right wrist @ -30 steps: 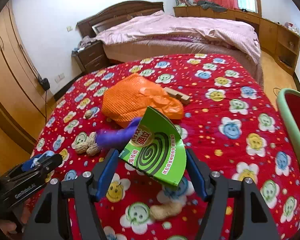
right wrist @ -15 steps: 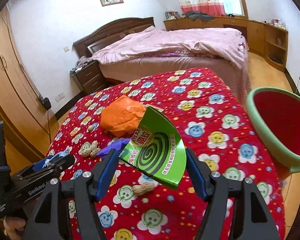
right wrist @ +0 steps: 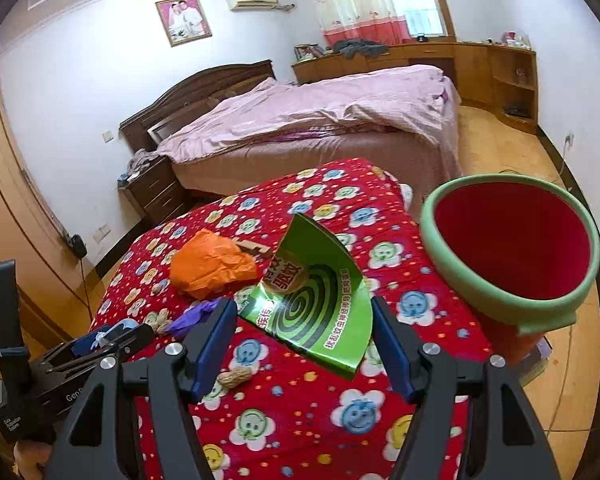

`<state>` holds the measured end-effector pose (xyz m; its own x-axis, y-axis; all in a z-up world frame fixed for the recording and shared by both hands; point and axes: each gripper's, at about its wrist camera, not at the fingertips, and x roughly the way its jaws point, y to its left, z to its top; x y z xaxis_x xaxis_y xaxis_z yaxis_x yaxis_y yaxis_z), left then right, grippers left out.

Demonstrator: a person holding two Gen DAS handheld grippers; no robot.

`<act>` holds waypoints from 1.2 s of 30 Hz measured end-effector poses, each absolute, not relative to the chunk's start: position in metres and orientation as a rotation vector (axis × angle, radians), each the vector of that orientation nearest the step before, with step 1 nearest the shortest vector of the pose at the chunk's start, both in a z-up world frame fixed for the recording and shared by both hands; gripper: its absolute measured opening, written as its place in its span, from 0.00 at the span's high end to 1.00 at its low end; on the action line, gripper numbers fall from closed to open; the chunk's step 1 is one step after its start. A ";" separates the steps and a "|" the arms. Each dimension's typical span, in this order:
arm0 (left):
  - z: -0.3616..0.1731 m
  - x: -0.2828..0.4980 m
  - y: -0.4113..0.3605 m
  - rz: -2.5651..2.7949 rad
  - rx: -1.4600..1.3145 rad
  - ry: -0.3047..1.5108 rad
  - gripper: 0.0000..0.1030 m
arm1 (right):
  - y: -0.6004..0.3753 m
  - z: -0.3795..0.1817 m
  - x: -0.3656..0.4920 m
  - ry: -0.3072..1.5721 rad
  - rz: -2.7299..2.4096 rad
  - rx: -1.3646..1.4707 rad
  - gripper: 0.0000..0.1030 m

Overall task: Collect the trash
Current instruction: 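Carry the clip and green box over the red bucket, then open the left tool to drop the clip while the right tool releases the green box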

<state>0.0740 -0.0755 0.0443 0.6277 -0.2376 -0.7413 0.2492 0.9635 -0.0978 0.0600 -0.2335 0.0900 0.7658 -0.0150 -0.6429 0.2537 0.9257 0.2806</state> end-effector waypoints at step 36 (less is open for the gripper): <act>0.052 0.097 -0.312 -0.689 0.171 0.826 0.28 | -0.431 0.085 0.013 0.645 -0.442 0.496 0.32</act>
